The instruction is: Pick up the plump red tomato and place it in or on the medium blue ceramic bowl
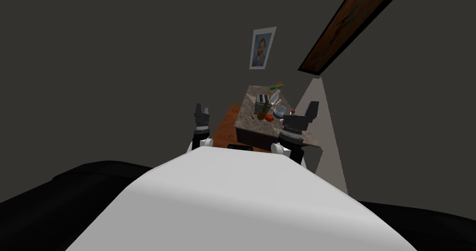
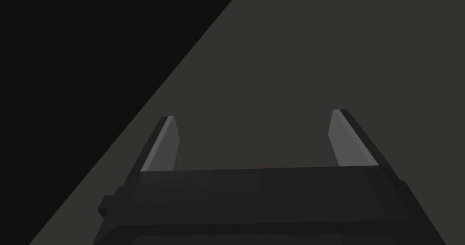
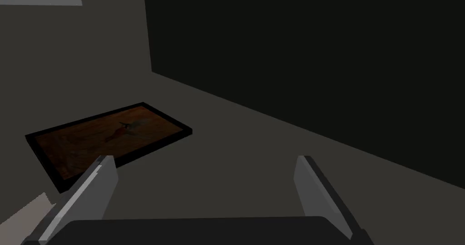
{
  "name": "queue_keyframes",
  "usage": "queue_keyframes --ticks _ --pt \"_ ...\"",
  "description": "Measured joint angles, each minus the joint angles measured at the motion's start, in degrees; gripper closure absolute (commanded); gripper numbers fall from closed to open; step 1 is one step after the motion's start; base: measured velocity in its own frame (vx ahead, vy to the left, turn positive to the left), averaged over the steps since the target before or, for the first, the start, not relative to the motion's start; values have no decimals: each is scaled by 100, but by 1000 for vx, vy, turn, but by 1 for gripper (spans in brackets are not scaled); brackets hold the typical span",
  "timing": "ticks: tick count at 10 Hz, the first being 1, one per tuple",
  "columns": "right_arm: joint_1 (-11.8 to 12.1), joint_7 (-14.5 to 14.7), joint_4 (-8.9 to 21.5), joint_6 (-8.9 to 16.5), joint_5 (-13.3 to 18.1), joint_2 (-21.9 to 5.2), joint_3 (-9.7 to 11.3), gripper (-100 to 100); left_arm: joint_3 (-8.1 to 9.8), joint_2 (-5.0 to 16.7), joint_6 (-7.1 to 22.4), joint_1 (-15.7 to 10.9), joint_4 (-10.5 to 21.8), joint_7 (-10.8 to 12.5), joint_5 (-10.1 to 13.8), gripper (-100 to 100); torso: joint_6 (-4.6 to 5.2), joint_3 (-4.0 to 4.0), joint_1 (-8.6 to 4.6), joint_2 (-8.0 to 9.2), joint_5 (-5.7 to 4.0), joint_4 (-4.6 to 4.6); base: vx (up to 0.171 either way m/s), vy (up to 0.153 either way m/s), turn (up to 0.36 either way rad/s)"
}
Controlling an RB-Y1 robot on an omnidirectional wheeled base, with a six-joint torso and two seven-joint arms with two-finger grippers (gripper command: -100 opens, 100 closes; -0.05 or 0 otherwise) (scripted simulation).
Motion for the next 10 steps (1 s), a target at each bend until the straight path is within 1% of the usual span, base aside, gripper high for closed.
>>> queue_keyframes --ticks 3,5,7,10 --pt "-68 138 104 49 152 -347 -74 -100 0 0 0 -1 0 0 0 0 0 14 -19 25 -4 5 -66 -41 30" --pt "-140 286 227 92 309 -599 -120 -100 0 0 0 -1 0 0 0 0 -1 16 -18 28 -4 6 -82 -40 45" --pt "-224 458 350 183 490 -908 -210 -100 0 0 0 -1 0 0 0 0 0 21 -22 36 -5 8 -100 -54 48" --pt "-363 786 674 262 837 -1426 -349 -100 0 0 0 -1 0 0 0 0 0 19 -21 33 -5 8 -88 -40 67"
